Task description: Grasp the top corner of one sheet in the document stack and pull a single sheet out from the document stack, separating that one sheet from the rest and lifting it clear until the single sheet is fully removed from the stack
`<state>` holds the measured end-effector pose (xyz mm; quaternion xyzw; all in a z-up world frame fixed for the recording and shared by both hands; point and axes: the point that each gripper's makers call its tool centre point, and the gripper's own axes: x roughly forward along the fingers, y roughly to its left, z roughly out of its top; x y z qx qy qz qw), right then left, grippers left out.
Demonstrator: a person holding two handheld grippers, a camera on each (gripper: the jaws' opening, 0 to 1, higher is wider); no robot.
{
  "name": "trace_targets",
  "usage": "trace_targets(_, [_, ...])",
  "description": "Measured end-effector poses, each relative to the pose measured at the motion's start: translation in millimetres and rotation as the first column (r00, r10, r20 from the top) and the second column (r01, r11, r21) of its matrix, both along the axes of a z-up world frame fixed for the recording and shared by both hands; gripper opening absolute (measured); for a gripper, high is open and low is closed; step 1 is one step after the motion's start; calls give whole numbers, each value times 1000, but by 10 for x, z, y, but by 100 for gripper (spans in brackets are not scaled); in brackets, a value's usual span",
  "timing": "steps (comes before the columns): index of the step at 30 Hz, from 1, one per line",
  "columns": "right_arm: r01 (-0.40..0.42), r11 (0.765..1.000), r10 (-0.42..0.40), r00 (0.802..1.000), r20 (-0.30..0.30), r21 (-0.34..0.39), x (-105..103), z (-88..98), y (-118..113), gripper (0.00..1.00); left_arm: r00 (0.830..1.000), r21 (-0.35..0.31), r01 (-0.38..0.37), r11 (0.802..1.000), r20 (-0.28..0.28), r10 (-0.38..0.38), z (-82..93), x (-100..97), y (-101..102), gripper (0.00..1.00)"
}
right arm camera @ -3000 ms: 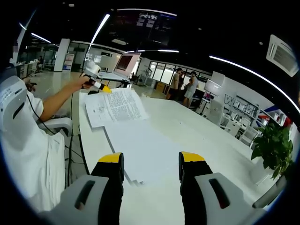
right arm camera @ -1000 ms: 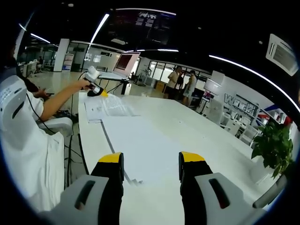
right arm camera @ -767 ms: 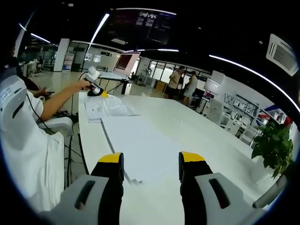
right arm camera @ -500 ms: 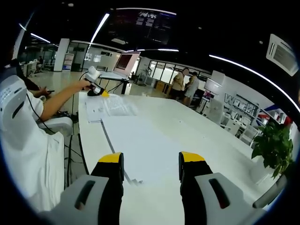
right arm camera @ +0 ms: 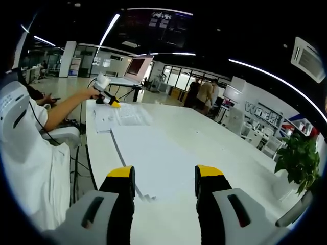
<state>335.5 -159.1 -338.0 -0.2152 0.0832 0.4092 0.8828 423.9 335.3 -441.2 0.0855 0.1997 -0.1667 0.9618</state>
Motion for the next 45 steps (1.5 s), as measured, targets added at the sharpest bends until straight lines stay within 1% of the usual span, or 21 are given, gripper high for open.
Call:
trace_targets(3, [1, 1000, -1, 1000, 2, 2, -4, 9, -5, 47, 1000, 6, 1, 1000, -14, 0, -21, -14, 2, 24])
trace_targets(5, [1, 1000, -1, 1000, 2, 2, -3, 7, -5, 47, 999, -2, -5, 1000, -35, 5, -40, -29, 8, 25])
trace_targets(7, [2, 1000, -2, 1000, -1, 0, 1, -4, -6, 47, 999, 19, -6, 1000, -48, 7, -65, -53, 10, 28])
trace_targets(10, [-1, 1000, 1, 1000, 0, -1, -4, -4, 2, 47, 999, 44, -21, 999, -42, 23, -64, -43, 52, 32])
trace_targets(13, [-1, 1000, 1, 1000, 2, 0, -8, 2, -1, 47, 998, 66, -54, 996, -36, 57, -63, -21, 129, 38])
trace_targets(15, [2, 1000, -2, 1000, 1, 2, -2, 2, -11, 47, 998, 70, -57, 996, -23, 59, -40, -23, 146, 37])
trace_targets(18, [3, 1000, -3, 1000, 1, 3, 1, 2, -11, 47, 998, 52, -59, 997, -8, 59, 16, -42, 140, 37])
trace_targets(22, [-1, 1000, 1, 1000, 1, 0, -7, -1, 1, 47, 998, 48, -67, 997, 18, 66, 90, -52, 139, 37])
trace_targets(26, [3, 1000, -3, 1000, 2, 4, -3, 5, -10, 47, 997, 15, -62, 998, 45, 61, 172, -52, 103, 37])
trace_targets(30, [3, 1000, -3, 1000, 2, 5, 0, 8, -13, 47, 997, 15, -53, 998, 59, 52, 203, -49, 70, 37])
trace_targets(35, [7, 1000, -7, 1000, 0, 9, 6, 5, -21, 47, 996, -19, -32, 999, 85, 34, 271, -47, 15, 37])
trace_targets(39, [11, 1000, -11, 1000, 0, 14, 12, 8, -28, 47, 993, -66, 20, 998, 116, -13, 359, -61, -94, 38])
trace_targets(45, [10, 1000, -10, 1000, 1, 15, 0, 9, -26, 47, 989, -85, 58, 995, 142, -46, 443, -85, -230, 38])
